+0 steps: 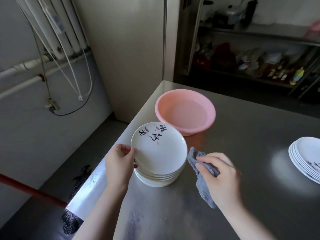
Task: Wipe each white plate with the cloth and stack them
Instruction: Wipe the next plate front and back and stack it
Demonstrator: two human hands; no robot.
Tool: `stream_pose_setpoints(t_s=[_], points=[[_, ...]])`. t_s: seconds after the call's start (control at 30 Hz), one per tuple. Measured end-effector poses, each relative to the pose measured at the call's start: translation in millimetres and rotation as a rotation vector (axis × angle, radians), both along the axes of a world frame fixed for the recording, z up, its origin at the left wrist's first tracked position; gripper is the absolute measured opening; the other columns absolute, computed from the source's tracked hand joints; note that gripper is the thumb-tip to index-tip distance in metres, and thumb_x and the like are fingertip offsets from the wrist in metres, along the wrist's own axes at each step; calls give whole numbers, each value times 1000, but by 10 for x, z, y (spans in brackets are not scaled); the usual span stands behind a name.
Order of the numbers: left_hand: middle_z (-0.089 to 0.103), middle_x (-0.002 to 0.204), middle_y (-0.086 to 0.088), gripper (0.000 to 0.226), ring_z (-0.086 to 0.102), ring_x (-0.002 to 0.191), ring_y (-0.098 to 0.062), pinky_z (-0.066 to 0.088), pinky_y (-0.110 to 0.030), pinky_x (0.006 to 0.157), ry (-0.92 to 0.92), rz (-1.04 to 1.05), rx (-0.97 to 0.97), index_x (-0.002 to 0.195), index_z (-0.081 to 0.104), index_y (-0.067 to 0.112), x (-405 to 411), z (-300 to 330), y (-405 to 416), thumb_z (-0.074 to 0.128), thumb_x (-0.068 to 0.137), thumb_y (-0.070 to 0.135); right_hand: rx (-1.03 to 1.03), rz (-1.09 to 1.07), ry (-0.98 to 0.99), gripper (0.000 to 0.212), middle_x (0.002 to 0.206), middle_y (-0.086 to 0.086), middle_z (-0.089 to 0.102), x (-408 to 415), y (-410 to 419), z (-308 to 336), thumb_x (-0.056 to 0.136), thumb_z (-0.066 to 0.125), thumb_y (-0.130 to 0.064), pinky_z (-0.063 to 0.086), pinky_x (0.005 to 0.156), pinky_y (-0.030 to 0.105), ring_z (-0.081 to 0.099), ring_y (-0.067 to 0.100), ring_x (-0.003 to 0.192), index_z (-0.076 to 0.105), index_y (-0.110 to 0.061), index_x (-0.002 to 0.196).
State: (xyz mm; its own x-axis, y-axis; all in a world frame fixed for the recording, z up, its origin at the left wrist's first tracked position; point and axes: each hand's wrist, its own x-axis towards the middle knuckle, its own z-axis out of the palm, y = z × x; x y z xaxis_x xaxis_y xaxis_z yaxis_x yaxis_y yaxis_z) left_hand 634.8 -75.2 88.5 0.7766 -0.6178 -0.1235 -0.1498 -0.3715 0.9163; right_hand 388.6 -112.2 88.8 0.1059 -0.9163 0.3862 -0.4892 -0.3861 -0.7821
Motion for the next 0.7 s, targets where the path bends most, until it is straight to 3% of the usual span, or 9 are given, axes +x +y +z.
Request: stream_pose_setpoints(t_s=[0.17, 0.33, 0.53, 0.7], points=[[68, 58, 0, 9, 66, 50, -18, 61, -46, 65, 85, 68, -153, 76, 64, 8, -65, 20, -8, 71, 82, 7, 15, -49, -31, 23, 89, -16, 62, -136, -14, 13, 74, 79, -6, 44, 73, 12, 62, 6, 84, 73, -27, 79], [67, 58, 3, 10, 65, 50, -12, 55, -24, 49, 120, -83, -266, 77, 65, 9, -454, 132, -163, 74, 82, 7, 35, -207, -61, 22, 91, -12, 63, -666, 38, 118, 77, 77, -7, 48, 75, 20, 63, 10, 86, 72, -27, 81], [70, 66, -7, 14, 66, 59, -24, 54, -32, 53, 284, -304, -217, 73, 65, 13, -1625, -62, -257, 73, 81, 4, -8, -441, -17, 17, 93, -5, 65, -1752, 269, 211, 77, 76, -7, 51, 80, 31, 65, 14, 85, 72, -22, 85], [69, 62, -6, 14, 66, 55, -23, 58, -38, 57, 385, -391, -64, 73, 63, 9, -2826, -539, -68, 71, 80, 0, 25, -498, -10, 13, 91, -7, 64, -2690, 498, -16, 77, 76, -5, 53, 76, 39, 66, 17, 83, 74, -15, 85]])
